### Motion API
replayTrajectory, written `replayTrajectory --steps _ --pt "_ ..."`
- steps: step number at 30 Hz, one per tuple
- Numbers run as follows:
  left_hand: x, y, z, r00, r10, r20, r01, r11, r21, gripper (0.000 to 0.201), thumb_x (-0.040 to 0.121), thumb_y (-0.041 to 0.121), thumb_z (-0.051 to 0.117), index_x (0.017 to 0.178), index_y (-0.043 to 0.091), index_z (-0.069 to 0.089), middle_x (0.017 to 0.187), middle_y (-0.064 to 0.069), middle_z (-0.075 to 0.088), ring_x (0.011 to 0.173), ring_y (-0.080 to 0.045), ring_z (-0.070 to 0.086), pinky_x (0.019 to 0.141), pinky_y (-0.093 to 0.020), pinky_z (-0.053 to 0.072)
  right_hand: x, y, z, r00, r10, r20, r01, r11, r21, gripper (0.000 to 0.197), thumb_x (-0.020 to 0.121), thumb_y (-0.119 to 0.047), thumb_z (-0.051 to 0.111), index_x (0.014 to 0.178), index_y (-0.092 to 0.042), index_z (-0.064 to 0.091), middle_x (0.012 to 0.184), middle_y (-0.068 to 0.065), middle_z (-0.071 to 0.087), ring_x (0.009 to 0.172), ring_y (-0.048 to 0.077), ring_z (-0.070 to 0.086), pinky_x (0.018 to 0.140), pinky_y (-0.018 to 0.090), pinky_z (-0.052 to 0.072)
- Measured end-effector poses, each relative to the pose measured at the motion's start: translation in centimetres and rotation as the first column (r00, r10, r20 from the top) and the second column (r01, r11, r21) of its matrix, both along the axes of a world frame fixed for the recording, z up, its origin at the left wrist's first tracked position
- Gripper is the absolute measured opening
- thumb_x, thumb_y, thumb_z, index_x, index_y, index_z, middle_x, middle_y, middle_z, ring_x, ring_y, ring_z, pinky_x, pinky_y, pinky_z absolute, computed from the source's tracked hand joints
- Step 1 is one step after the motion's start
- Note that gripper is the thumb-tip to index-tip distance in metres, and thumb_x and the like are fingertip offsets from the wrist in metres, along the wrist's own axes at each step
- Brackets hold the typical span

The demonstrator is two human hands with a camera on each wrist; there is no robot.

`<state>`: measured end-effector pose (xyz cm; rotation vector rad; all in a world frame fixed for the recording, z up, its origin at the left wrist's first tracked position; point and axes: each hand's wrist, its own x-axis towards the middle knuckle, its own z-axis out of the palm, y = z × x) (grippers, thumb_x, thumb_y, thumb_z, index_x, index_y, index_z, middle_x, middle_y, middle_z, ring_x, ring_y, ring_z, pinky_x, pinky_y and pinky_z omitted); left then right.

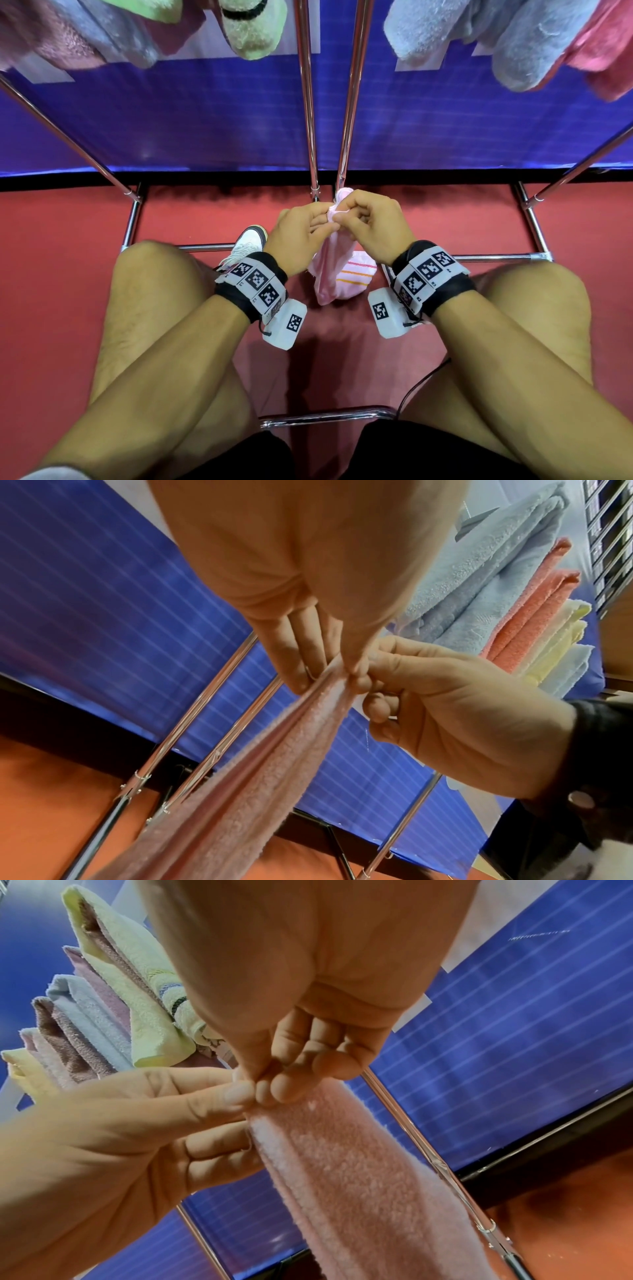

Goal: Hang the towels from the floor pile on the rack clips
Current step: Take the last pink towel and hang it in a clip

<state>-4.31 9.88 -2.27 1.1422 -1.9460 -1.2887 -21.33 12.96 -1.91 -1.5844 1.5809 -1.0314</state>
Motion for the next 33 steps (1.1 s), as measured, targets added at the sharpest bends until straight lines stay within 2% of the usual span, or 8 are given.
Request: replayTrajectory --steps 4,6,12,16,19,23,27,33 --pt "0.5 -0.7 -0.7 0.998 0.047 0.042 -0.045 0.998 -0.044 0.02 0.086 0.042 0.064 0.104 0.035 0.068 0.088 -0.006 0.076 0.088 -0.023 0.073 0.083 -0.046 0.057 -0.1 0.0 0.4 0.999 0.034 -0.026 -0.033 0.999 0.004 0.007 0.086 -0.021 0.069 0.08 -0.018 0.066 0.06 0.002 0.067 0.057 0.024 0.06 0.066 0.037 0.054" --pt "0.8 -1.1 -1.1 0.997 0.045 0.055 -0.041 0.997 -0.07 0.023 0.086 0.047 0.063 0.104 0.034 0.068 0.086 -0.013 0.074 0.077 -0.019 0.067 0.081 -0.048 0.056 -0.2 0.2 0.6 0.991 0.068 -0.115 -0.066 0.998 0.02 0.003 0.085 -0.017 0.066 0.083 -0.019 0.067 0.058 0.001 0.065 0.056 0.022 0.057 0.066 0.034 0.052" --pt "1.6 -1.0 -0.6 0.998 -0.028 0.054 0.036 0.988 -0.151 0.019 0.091 0.028 0.062 0.105 0.02 0.072 0.09 0.001 0.076 0.081 -0.007 0.069 0.082 -0.039 0.058 -1.2 0.4 0.4 0.845 0.177 -0.504 -0.098 0.979 0.179 0.033 0.075 -0.02 0.053 0.104 -0.029 0.067 0.053 -0.009 0.042 0.067 0.03 0.046 0.063 0.034 0.043" --pt "1.8 -1.0 -1.0 0.984 -0.083 0.157 0.116 0.969 -0.216 0.022 0.09 0.039 0.054 0.1 0.022 0.062 0.074 -0.007 0.066 0.068 -0.011 0.046 0.075 -0.041 0.054 -1.5 0.7 -0.2 0.827 0.144 -0.543 -0.094 0.988 0.119 0.026 0.085 -0.023 0.059 0.109 -0.025 0.068 0.106 0.001 0.053 0.102 0.03 0.055 0.076 0.035 0.046" --pt "1.9 -1.2 -1.0 0.987 -0.059 0.15 0.089 0.976 -0.198 0.019 0.089 0.037 0.054 0.101 0.024 0.062 0.074 -0.01 0.068 0.067 -0.012 0.047 0.076 -0.039 0.056 -1.8 0.6 -0.5 0.829 0.078 -0.554 -0.062 0.997 0.048 0.018 0.081 -0.022 0.066 0.098 -0.017 0.071 0.132 0.008 0.051 0.109 0.033 0.052 0.084 0.042 0.05" --pt "1.9 -1.6 -0.5 0.991 0.032 0.132 -0.003 0.976 -0.218 0.013 0.089 0.032 0.058 0.102 0.031 0.062 0.072 -0.015 0.062 0.063 -0.014 0.046 0.07 -0.038 0.054 -1.5 0.5 0.1 0.852 0.027 -0.523 -0.064 0.997 -0.052 0.012 0.078 -0.024 0.064 0.085 -0.014 0.068 0.104 0.006 0.068 0.09 0.035 0.06 0.078 0.04 0.051" --pt "1.7 -1.5 -0.1 0.99 0.048 0.133 -0.017 0.973 -0.229 0.014 0.089 0.029 0.057 0.095 0.021 0.068 0.07 -0.017 0.06 0.061 -0.028 0.051 0.069 -0.033 0.051 -1.3 0.5 0.5 0.877 -0.032 -0.48 0.023 0.999 -0.025 0.016 0.073 -0.032 0.062 0.072 -0.016 0.063 0.063 0.002 0.062 0.063 0.033 0.054 0.062 0.036 0.048" --pt "1.6 -2.1 -0.3 0.988 0.088 0.128 -0.059 0.976 -0.208 0.016 0.088 0.03 0.057 0.096 0.022 0.068 0.069 -0.009 0.063 0.063 -0.027 0.053 0.07 -0.039 0.053 -1.5 0.6 0.6 0.916 -0.067 -0.396 0.06 0.998 -0.028 0.018 0.074 -0.036 0.065 0.067 -0.026 0.051 0.049 -0.005 0.047 0.055 0.029 0.046 0.063 0.037 0.05"
